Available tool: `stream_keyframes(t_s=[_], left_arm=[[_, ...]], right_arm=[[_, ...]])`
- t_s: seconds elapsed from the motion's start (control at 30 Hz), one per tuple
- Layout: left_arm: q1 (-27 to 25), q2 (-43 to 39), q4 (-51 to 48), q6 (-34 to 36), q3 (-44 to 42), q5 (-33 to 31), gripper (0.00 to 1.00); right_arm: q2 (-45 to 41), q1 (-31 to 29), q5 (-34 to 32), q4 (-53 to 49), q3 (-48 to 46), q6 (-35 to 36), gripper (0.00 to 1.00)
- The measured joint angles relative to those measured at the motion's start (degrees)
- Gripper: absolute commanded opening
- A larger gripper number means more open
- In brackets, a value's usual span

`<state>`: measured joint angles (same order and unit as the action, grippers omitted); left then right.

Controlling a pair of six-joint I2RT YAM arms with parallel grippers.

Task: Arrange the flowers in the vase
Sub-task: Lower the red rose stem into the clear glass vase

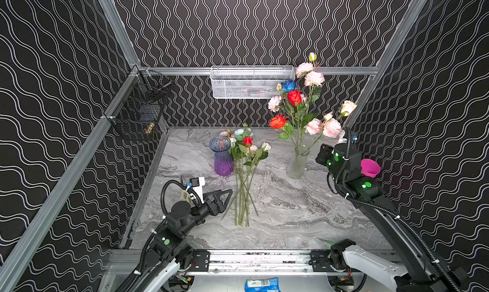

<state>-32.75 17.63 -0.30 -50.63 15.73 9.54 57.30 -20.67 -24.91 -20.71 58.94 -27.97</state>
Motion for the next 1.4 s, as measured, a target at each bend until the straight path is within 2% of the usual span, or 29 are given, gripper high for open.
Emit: stream_keyframes(t_s=[0.13,0.27,0.37,0.57,0.77,1.0,1.4], left_arm=[[0.0,0.33,-1.9,0.26,0.83,-0.52,0.94],[0.0,1.14,-2.62,0.68,1.14,-0.59,0.94],[0.0,1.64,-2.99,0.68,1.18,-0.57,0.94],[0.0,0.68,-3.89,1.09,1.42,-0.55,0.95],[0.0,-0.39,-4.55,1.27,1.51,-0.79,0.95],[0.0,-0.17,-4.96,1.27,1.51,-0.81,0.95],[0.0,-1.2,-4.96,1.31,1.14,-0.81,0.95]], right_arm=[[0.55,6.93,8.74,-3.23,-2.58,-3.34,0.44],[5.77,12.85,18.36,-5.11,-2.01,-4.63,0.47],[10.54,14.8,24.9,-5.01,1.29,-5.18,0.48],[15.98,15.52,31.95,-2.71,2.56,-6.64,0.49],[19.54,15.56,35.45,-1.75,4.31,-7.19,0.49],[22.05,15.56,35.95,-0.63,5.16,-7.21,0.47],[27.19,15.56,35.85,-0.76,8.39,-7.13,0.3]])
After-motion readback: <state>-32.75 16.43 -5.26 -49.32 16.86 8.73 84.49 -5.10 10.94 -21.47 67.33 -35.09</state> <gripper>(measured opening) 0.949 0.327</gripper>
